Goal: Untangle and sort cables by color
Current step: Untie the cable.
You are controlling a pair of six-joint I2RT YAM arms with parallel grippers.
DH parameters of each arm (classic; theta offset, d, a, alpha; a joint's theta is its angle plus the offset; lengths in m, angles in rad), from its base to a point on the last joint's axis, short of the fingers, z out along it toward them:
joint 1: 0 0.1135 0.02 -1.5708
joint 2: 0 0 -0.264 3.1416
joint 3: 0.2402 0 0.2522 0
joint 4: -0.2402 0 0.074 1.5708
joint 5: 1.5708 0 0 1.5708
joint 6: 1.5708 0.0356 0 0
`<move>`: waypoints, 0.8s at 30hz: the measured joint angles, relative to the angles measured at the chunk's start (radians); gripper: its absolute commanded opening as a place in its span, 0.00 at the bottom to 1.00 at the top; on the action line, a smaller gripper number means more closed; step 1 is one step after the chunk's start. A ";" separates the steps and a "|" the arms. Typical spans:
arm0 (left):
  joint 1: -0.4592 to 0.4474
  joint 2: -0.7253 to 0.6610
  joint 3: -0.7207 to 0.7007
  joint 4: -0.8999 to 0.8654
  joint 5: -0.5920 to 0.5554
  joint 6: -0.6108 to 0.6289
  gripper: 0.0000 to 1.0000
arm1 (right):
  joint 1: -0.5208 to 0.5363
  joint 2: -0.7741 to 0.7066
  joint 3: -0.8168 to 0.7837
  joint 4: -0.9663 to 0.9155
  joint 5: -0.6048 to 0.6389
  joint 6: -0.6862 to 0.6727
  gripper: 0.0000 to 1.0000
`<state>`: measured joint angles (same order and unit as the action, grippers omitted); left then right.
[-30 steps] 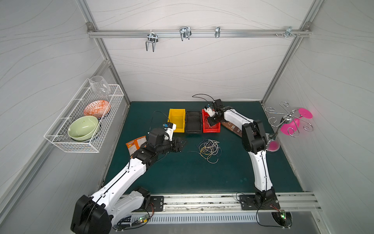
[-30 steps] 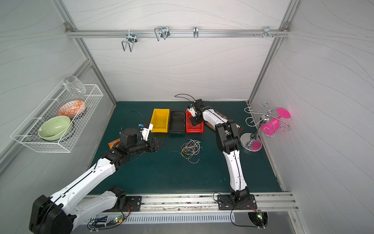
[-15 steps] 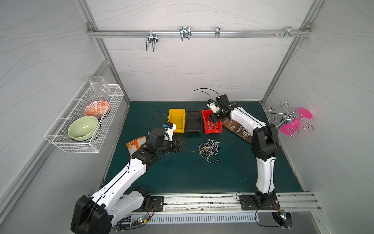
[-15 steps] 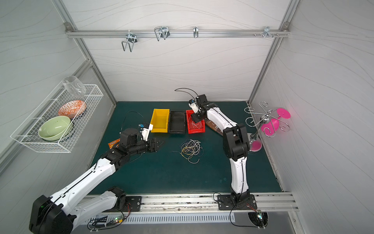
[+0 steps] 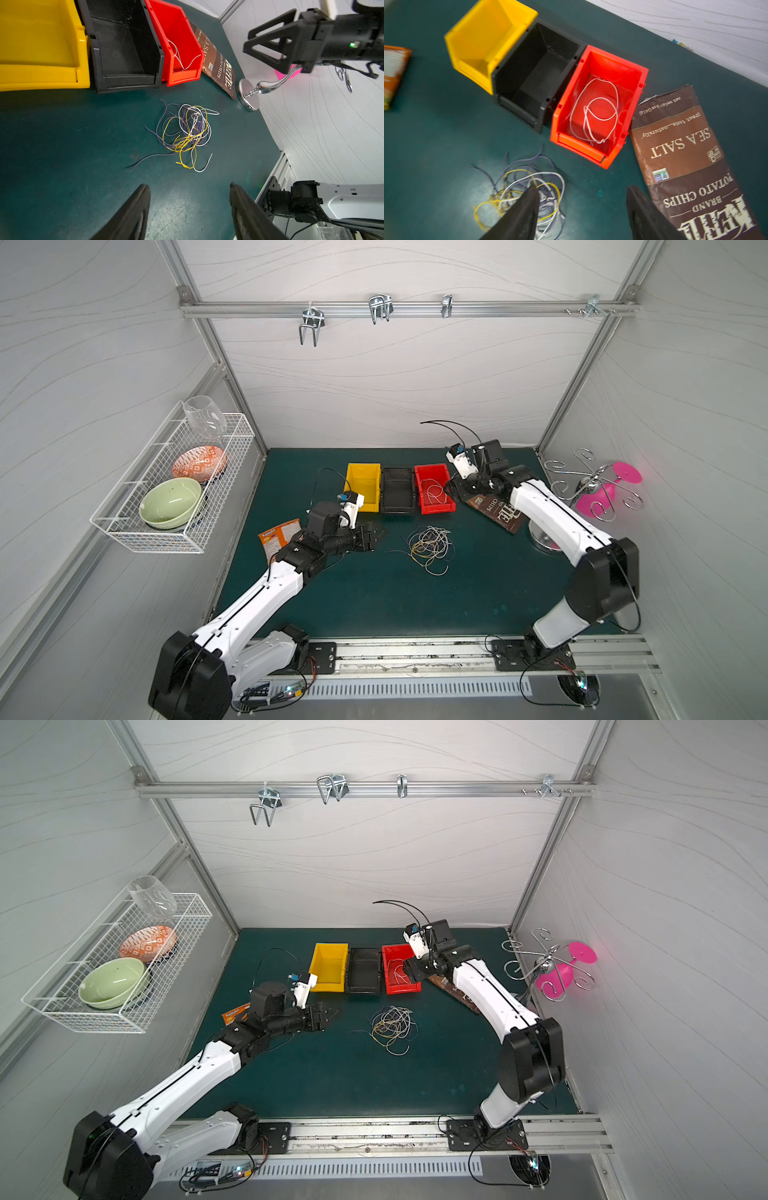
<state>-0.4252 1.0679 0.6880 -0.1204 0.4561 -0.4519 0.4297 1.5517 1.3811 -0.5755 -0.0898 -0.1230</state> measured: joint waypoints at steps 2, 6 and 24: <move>0.000 0.037 0.000 0.018 0.018 -0.006 0.63 | 0.000 -0.082 -0.079 0.004 -0.037 0.031 0.69; -0.007 0.100 0.000 0.044 0.040 -0.016 0.61 | 0.000 -0.171 -0.208 0.005 -0.110 0.056 0.64; -0.029 0.184 -0.028 0.105 0.053 -0.050 0.58 | 0.126 0.196 -0.106 -0.018 -0.109 0.045 0.37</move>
<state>-0.4538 1.2518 0.6598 -0.0151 0.5091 -0.5014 0.5552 1.7473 1.2747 -0.5938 -0.1986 -0.0780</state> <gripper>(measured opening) 0.575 0.376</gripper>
